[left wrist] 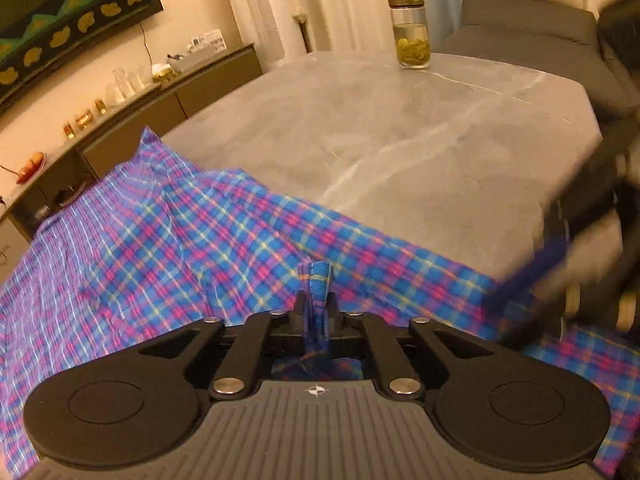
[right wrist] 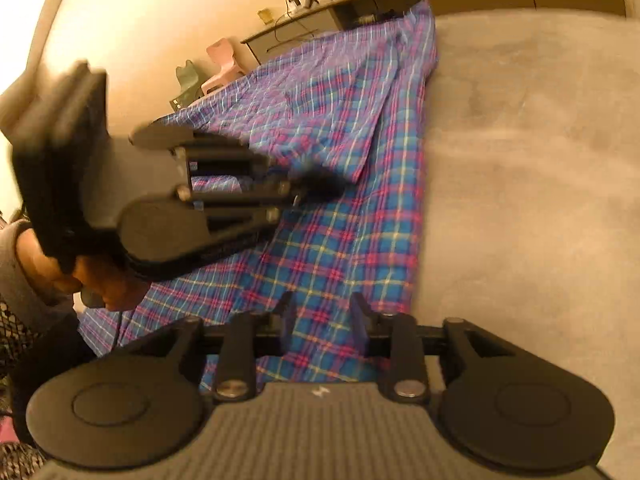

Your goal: Fold clothes

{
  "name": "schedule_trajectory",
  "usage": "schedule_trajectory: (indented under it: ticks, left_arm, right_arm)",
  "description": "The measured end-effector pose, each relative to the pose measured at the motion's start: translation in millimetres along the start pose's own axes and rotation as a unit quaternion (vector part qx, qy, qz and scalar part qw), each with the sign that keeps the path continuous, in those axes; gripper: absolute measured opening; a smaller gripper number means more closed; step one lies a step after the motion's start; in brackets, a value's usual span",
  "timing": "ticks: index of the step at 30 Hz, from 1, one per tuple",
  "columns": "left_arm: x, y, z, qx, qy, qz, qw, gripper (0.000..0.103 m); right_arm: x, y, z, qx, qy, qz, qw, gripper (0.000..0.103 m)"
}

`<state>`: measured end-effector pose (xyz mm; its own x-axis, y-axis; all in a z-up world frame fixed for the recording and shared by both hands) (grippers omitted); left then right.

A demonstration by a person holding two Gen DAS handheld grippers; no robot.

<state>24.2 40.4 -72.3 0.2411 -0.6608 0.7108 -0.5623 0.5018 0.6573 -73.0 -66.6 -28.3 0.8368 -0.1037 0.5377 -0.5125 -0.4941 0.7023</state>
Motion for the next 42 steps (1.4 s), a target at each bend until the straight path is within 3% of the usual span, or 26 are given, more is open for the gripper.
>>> schedule_trajectory:
  ticks: [1, 2, 3, 6, 9, 13, 16, 20, 22, 28, 31, 33, 35, 39, 42]
  left_arm:
    - [-2.5, 0.9, 1.2, -0.003, -0.001, -0.003, 1.0, 0.028]
    - [-4.6, 1.4, 3.0, -0.01, 0.0, -0.002, 1.0, 0.048]
    - [-6.5, 1.6, 5.1, -0.018, 0.002, 0.001, 0.9998, 0.061]
    - [-12.3, 2.0, 11.4, -0.044, 0.008, 0.011, 0.999, 0.061]
    - [-18.0, 2.6, 17.8, -0.069, 0.014, 0.022, 0.9973, 0.061]
    - [-32.6, -10.3, 25.4, -0.096, 0.034, 0.001, 0.9948, 0.06]
    - [-39.4, -9.5, 28.1, -0.101, 0.033, -0.001, 0.9943, 0.061]
    - [-41.6, -7.0, 21.8, -0.112, 0.046, -0.001, 0.9927, 0.061]
    - [-44.8, -4.7, 24.7, -0.111, 0.044, 0.002, 0.9928, 0.062]
    - [-47.7, 10.1, 38.9, -0.138, 0.038, 0.007, 0.9897, 0.064]
    - [-48.2, 12.0, 37.7, -0.143, 0.041, 0.008, 0.9888, 0.064]
    - [-48.2, 14.4, 33.9, -0.146, 0.053, 0.01, 0.9878, 0.063]
    - [-47.2, 17.0, 31.4, -0.144, 0.06, 0.013, 0.9876, 0.063]
    - [-42.5, 17.9, 32.3, -0.126, 0.054, 0.016, 0.9905, 0.063]
    - [-46.0, 12.3, 39.5, -0.109, 0.043, 0.008, 0.9931, 0.063]
  right_arm:
    - [4.9, 9.7, -2.3, -0.004, 0.01, 0.012, 1.0, 0.032]
    - [12.0, 19.9, -3.6, -0.007, 0.016, 0.026, 1.0, 0.032]
    - [21.6, 29.4, -5.0, -0.012, 0.022, 0.04, 0.999, 0.032]
    - [69.9, 40.9, -9.7, -0.042, 0.055, 0.079, 0.994, 0.032]
    - [138.3, 18.8, -11.3, -0.082, 0.086, 0.107, 0.987, 0.032]
    - [230.8, -57.7, 1.9, -0.149, 0.113, 0.107, 0.976, 0.032]
    - [280.7, -123.9, 13.4, -0.186, 0.14, 0.094, 0.968, 0.031]
    - [316.6, -214.5, 37.0, -0.22, 0.137, 0.038, 0.965, 0.015]
    - [326.4, -249.5, 50.4, -0.242, 0.137, 0.015, 0.961, 0.013]
    - [366.7, -285.1, 68.9, -0.257, 0.117, 0.032, 0.959, 0.013]
    - [377.2, -288.7, 67.9, -0.279, 0.116, 0.019, 0.953, 0.013]
    - [376.6, -267.5, 61.2, -0.287, 0.101, 0.034, 0.952, 0.014]
    - [363.0, -231.7, 44.9, -0.26, 0.085, 0.061, 0.96, 0.015]
    - [266.5, -161.5, -10.8, -0.147, 0.113, 0.026, 0.982, 0.016]
    - [169.8, -135.5, -39.7, -0.086, 0.141, -0.046, 0.985, 0.015]
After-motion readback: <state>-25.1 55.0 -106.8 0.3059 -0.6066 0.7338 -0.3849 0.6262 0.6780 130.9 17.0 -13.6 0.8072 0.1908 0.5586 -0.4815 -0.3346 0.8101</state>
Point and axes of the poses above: each gripper's, at about its wrist camera, not at the fingertips, and y roughly against the way its jaws point, z to its right, x to its top, the point moved 2 cm from there along -y, roughly the way its jaws point, and after that the axes turned 5 degrees about -y, right-handed, at the moved point
